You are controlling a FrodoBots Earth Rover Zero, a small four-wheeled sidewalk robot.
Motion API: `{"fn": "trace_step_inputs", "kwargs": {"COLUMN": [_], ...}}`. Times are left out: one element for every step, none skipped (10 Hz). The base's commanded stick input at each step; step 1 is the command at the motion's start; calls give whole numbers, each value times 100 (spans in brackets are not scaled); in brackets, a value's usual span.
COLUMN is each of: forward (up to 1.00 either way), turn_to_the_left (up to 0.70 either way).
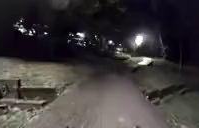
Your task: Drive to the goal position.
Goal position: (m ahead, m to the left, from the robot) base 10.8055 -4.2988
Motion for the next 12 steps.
{"fn": "trace_step_inputs", "kwargs": {"forward": [45, 45, 45, 45, 45, 45, 45, 45, 45, 45, 45, 45], "turn_to_the_left": [0, 0, 0, 0, 0, 0, -2, -14, -24, -27, -27, -27]}}
